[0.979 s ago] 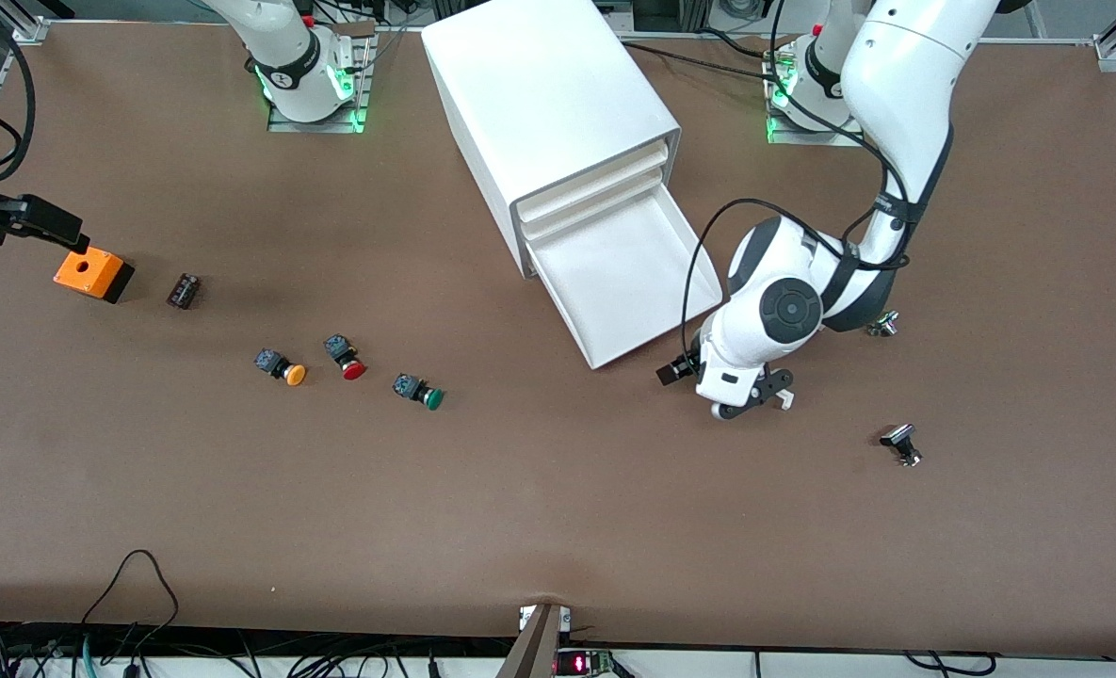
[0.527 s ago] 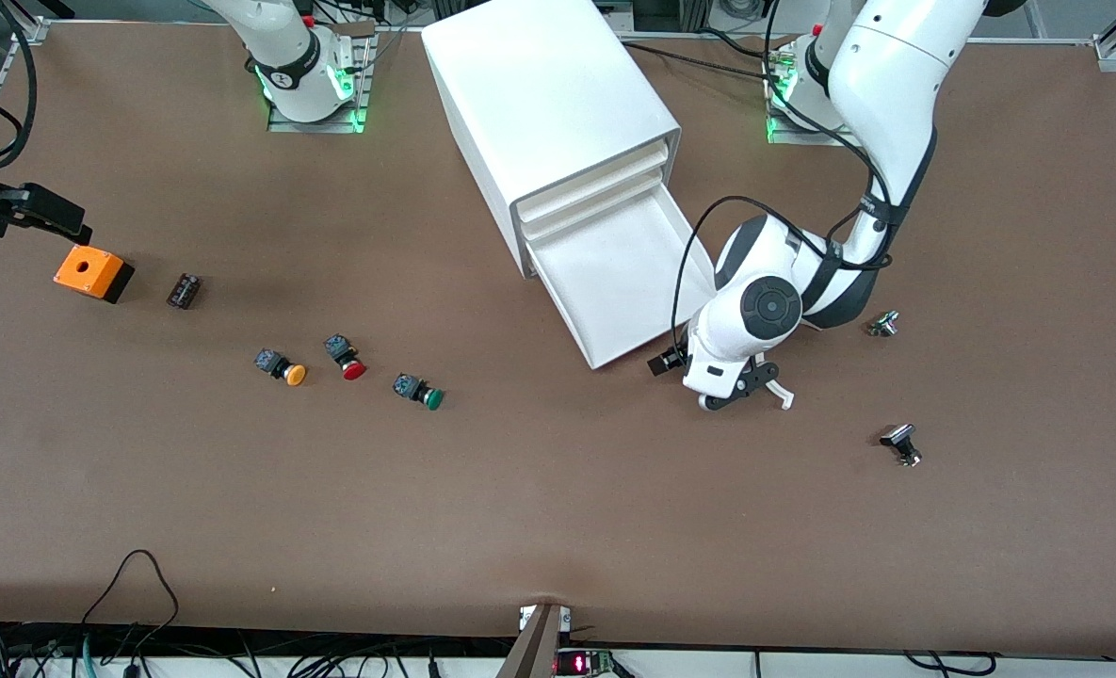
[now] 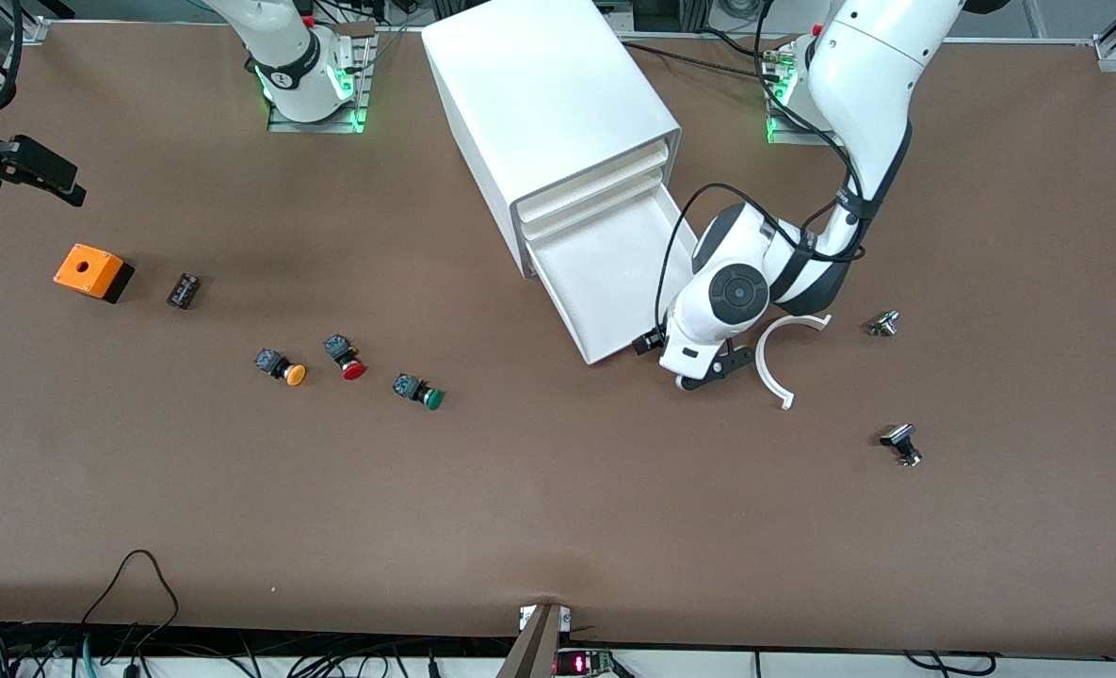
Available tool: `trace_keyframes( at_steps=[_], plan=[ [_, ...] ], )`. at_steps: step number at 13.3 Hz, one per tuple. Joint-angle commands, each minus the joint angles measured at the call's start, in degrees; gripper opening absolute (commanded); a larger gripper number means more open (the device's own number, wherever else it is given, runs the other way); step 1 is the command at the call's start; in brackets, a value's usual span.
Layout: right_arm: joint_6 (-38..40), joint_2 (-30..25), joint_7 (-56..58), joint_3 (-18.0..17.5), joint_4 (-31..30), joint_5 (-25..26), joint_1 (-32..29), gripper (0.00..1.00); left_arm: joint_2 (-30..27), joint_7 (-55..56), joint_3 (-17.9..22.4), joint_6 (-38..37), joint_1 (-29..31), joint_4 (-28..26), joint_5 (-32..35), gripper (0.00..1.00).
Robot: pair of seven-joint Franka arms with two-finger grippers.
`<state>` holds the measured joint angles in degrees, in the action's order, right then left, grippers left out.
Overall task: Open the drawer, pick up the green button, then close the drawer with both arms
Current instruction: 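Push the open drawer shut into the cabinet with the left gripper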
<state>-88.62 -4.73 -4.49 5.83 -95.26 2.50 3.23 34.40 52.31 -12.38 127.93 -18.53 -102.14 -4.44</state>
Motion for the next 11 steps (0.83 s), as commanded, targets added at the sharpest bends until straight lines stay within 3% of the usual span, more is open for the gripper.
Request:
trace_keyframes(
  at_steps=[1,4,7,11],
  plan=[
    [-2.7,-1.7,-3.2,-1.7,-3.4,0.2,-0.1,1.0,-3.5,0.2,-2.9,-3.1,-0.7,-4.1,-0.7,0.99],
    [-1.7,-0.5,-2.4,-2.1,-2.5,0.3,0.2,1.0,-4.0,0.2,-6.0,-7.8,-1.1,-4.9,-3.0,0.99],
    [-2.1,0.9,-0.1,-2.2,-2.1,0.2,0.2,1.0,-4.7,-0.5,-6.6,-11.6,-1.3,-6.1,-7.4,0.99],
    [-2.2,1.1,-1.9,-2.2,-1.3,-0.3,0.9,1.0,-4.7,-0.5,-9.2,-14.0,-1.9,-7.5,-7.6,0.99]
  ],
)
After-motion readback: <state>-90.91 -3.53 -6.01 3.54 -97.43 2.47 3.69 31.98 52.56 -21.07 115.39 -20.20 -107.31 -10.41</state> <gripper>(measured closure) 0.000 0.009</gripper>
